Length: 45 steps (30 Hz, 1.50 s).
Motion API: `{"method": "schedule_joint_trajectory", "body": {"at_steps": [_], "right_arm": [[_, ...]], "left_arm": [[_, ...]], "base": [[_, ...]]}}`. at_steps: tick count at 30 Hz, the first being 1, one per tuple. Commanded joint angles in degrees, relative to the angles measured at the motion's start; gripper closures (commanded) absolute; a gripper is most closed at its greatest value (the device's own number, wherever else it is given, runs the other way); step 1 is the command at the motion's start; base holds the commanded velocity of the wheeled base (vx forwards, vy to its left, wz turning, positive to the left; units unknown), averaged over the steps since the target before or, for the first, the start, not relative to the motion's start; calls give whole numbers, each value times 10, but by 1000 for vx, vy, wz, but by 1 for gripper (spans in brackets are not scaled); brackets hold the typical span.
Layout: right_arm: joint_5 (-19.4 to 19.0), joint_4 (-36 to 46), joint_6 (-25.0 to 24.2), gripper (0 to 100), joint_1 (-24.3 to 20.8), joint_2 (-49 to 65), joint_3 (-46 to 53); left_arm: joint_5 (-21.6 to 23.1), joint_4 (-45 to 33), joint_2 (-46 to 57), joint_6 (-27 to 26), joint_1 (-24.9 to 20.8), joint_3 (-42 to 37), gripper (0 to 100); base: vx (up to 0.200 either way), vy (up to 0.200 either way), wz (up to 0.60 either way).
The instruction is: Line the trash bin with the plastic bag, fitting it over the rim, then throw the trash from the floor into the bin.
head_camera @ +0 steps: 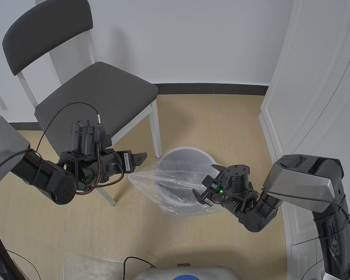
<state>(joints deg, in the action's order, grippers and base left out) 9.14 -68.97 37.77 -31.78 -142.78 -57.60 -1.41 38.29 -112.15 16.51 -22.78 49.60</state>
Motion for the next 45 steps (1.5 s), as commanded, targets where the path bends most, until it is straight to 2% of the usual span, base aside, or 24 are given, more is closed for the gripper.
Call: {"method": "schedule_joint_trajectory", "body": {"at_steps": [1, 13, 14, 32, 45], "right_arm": [[0, 4, -1, 0, 0, -7, -3], [3, 34, -5, 0, 9, -44, -45], [3, 33, -8, 100, 9, -44, -45], [3, 46, -16, 100, 10, 1, -65], [44, 53, -39, 100, 28, -25, -146]], "left_arm": [[0, 0, 6, 0, -2, -3, 0], [-1, 0, 2, 0, -6, -4, 0], [-1, 0, 2, 0, -7, -4, 0], [-2, 0, 7, 0, -9, -4, 0], [-2, 0, 7, 0, -6, -3, 0]], "base": [[0, 0, 0], [0, 0, 0], [0, 0, 0], [0, 0, 0], [0, 0, 0]]}}
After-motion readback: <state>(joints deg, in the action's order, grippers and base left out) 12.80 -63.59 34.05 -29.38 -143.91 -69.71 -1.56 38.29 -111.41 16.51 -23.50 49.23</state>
